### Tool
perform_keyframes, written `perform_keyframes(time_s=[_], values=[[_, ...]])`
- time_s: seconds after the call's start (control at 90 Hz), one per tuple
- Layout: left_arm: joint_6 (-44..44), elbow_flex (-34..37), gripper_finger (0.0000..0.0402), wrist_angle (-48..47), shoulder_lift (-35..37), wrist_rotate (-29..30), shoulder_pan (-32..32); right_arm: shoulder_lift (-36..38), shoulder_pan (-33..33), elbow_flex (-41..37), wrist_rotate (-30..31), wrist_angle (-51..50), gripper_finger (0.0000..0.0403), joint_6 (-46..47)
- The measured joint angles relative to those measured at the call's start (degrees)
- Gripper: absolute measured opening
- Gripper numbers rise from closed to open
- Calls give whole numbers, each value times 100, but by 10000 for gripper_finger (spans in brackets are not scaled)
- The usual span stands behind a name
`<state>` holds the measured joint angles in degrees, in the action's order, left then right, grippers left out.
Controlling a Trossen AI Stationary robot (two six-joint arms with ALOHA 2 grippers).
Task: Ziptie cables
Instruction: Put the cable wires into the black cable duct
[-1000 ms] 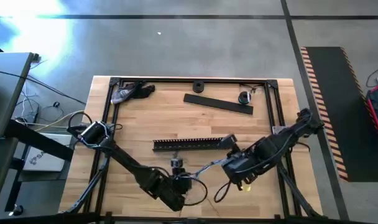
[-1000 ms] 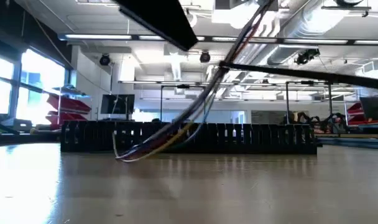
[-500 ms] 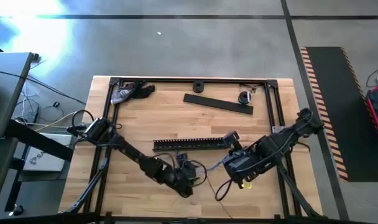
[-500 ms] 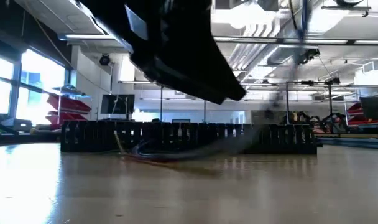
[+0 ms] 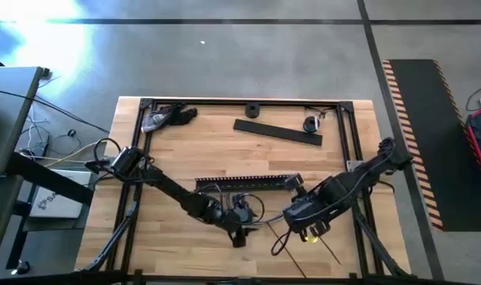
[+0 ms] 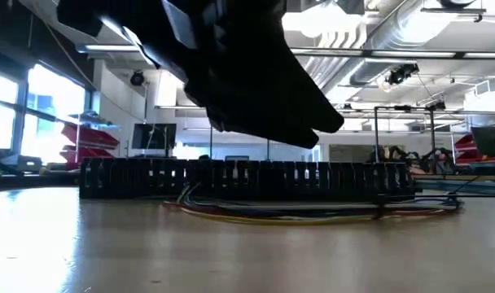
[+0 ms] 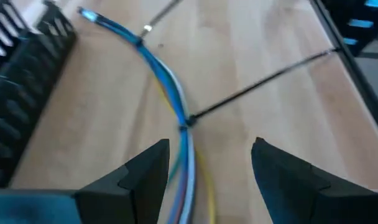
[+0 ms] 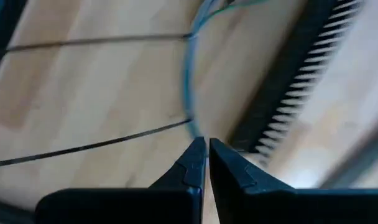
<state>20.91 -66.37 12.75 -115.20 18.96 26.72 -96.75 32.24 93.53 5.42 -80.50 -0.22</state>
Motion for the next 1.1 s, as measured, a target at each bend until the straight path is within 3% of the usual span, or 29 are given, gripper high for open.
perform_keyframes(time_s=[0.1, 0.333, 0.544, 0.711, 0.844, 0.956, 1.1], values=[[2, -2, 207, -55, 0, 10, 101, 387, -57, -1219, -227, 771, 43, -8], [199, -4, 207, -248, 0, 15, 235, 1150, -316, -3955, -108, 3117, 139, -794], [258, -2, 207, -262, 0, 16, 230, 1288, -929, -5430, 279, 4458, 161, -1347], [257, -2, 207, -263, 0, -72, 197, 1275, -1449, -5819, -289, 4961, 144, -1683], [232, -2, 207, -254, 0, -116, 179, 1275, -1820, -5925, -970, 4949, 91, -1757], [149, -2, 207, -256, 0, -203, 175, 1260, -1830, -5891, -1239, 4766, 21, -1414], [135, -7, 207, -262, 0, -217, 146, 1323, -1577, -5616, -1332, 4464, 5, -521]])
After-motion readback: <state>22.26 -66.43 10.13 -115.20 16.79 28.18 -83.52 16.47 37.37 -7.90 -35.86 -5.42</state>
